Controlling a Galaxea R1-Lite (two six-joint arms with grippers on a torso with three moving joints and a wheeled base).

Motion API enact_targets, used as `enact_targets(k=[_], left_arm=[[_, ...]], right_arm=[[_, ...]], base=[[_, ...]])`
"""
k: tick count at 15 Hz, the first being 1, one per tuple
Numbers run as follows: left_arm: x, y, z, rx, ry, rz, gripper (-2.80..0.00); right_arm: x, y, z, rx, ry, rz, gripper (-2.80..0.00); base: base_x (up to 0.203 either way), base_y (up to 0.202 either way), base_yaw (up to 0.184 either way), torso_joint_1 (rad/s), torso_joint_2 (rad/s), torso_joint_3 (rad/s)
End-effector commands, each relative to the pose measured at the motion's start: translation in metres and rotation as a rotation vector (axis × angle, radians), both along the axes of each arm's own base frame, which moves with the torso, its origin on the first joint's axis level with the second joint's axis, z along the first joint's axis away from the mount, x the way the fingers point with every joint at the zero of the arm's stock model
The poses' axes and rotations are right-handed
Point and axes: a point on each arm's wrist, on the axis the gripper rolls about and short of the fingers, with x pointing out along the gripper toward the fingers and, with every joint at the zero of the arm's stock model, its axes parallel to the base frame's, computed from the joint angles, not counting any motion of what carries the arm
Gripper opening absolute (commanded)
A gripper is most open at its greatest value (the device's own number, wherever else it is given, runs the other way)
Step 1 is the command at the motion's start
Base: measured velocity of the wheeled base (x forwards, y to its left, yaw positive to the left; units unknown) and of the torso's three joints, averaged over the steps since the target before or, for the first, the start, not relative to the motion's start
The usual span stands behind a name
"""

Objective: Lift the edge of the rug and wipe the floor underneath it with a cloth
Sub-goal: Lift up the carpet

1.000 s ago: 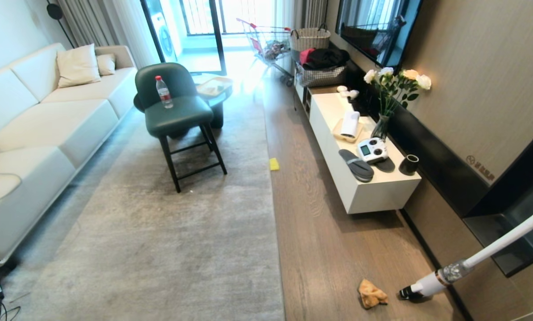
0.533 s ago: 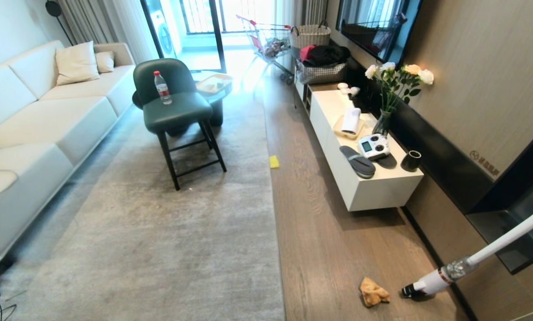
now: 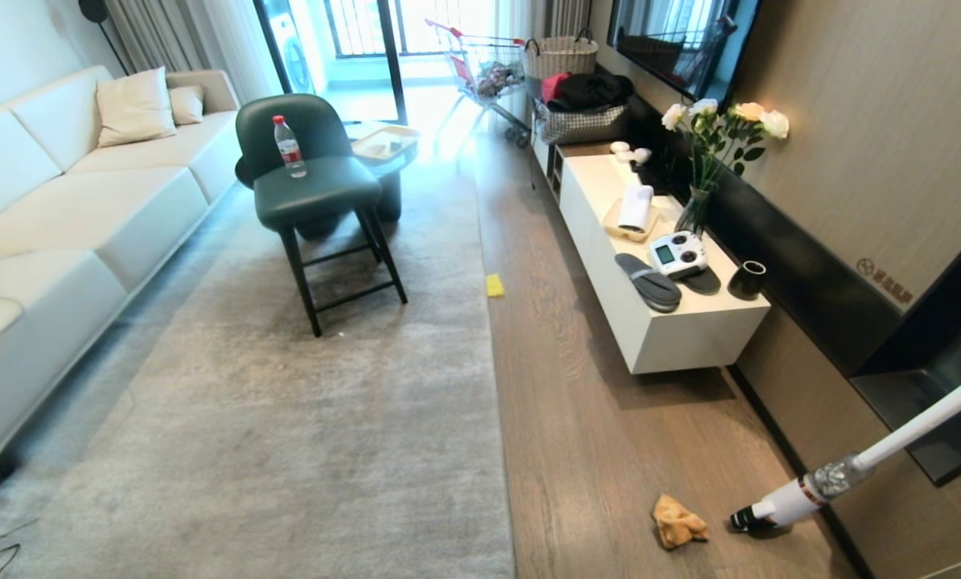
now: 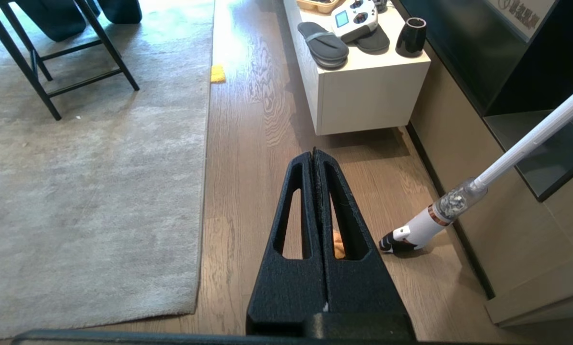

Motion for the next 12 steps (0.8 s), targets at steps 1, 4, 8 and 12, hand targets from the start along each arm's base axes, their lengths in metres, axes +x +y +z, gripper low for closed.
enact_targets(k=[1,4,8,12], left_arm=[[0.0001,0.0,0.0,0.0,0.001,0.001,-2.8],[0.0001,0.0,0.0,0.0,0.001,0.001,-2.8],[0.0001,0.0,0.0,0.0,0.001,0.0,-2.8],[0.0001,0.0,0.0,0.0,0.001,0.001,-2.8]], right_arm=[[0.0001,0.0,0.0,0.0,0.001,0.0,-2.8],[0.0001,0.0,0.0,0.003,0.001,-0.001,-2.8],[0.0001,0.0,0.0,0.003,0.002,-0.002,-2.8],[0.0002,-0.0001,0.0,0.003,0.003,-0.003,-2.8]], base=[[0.0,0.0,0.0,-0.147,0.38,0.236],[0.0,0.0,0.0,-0.163,0.45,0.266],[0.0,0.0,0.0,-0.196,0.55,0.347],[0.0,0.0,0.0,-0.176,0.53,0.353]])
